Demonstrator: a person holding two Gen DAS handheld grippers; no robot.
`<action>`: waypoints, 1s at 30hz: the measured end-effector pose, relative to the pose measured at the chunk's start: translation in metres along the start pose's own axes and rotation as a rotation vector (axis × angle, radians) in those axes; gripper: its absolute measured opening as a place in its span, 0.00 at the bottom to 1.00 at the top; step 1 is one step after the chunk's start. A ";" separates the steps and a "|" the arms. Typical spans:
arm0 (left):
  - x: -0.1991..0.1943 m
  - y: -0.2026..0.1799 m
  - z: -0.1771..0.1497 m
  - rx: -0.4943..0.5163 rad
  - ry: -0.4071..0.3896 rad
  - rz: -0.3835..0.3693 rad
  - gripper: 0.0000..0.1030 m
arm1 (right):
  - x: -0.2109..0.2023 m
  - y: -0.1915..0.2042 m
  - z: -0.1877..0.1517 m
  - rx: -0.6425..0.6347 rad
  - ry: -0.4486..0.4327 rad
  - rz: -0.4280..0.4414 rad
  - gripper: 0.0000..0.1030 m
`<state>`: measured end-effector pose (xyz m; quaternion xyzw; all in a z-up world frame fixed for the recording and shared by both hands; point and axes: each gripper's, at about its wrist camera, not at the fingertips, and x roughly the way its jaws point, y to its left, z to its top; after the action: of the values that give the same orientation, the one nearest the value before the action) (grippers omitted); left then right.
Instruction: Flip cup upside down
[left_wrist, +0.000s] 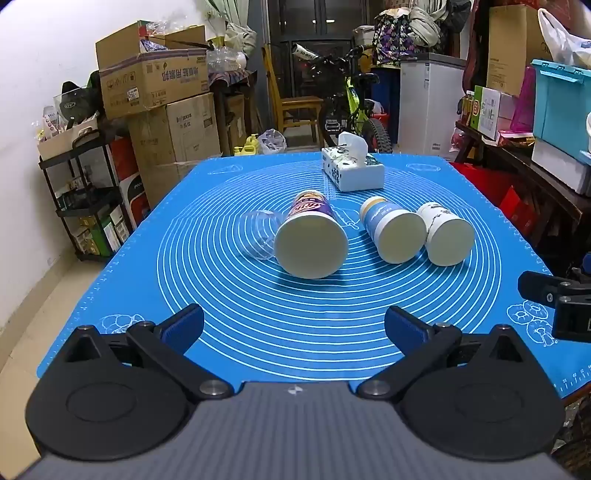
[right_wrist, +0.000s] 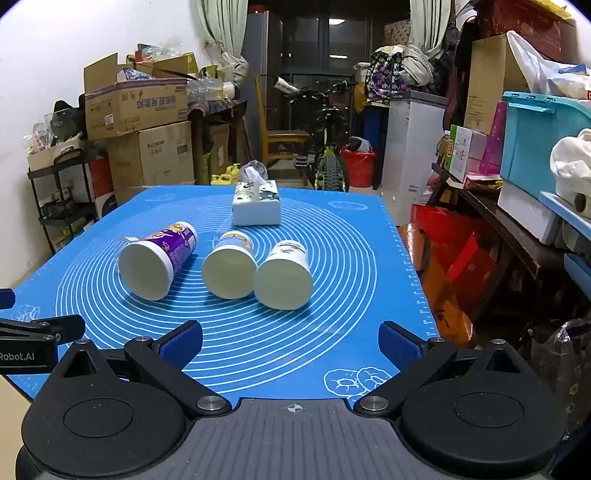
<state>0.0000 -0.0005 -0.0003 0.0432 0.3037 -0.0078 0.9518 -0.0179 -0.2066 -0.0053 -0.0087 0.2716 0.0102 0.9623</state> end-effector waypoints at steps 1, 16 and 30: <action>0.000 0.000 0.000 -0.001 0.001 -0.001 1.00 | 0.000 0.000 0.000 0.000 0.000 0.000 0.98; -0.001 -0.001 0.000 0.004 0.013 0.001 1.00 | 0.000 0.000 0.000 -0.004 0.010 0.001 0.98; -0.001 0.002 0.000 0.004 0.013 0.008 1.00 | 0.003 0.002 -0.001 -0.008 0.015 -0.004 0.98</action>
<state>-0.0013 0.0010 0.0002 0.0462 0.3097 -0.0042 0.9497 -0.0160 -0.2046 -0.0078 -0.0134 0.2788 0.0094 0.9602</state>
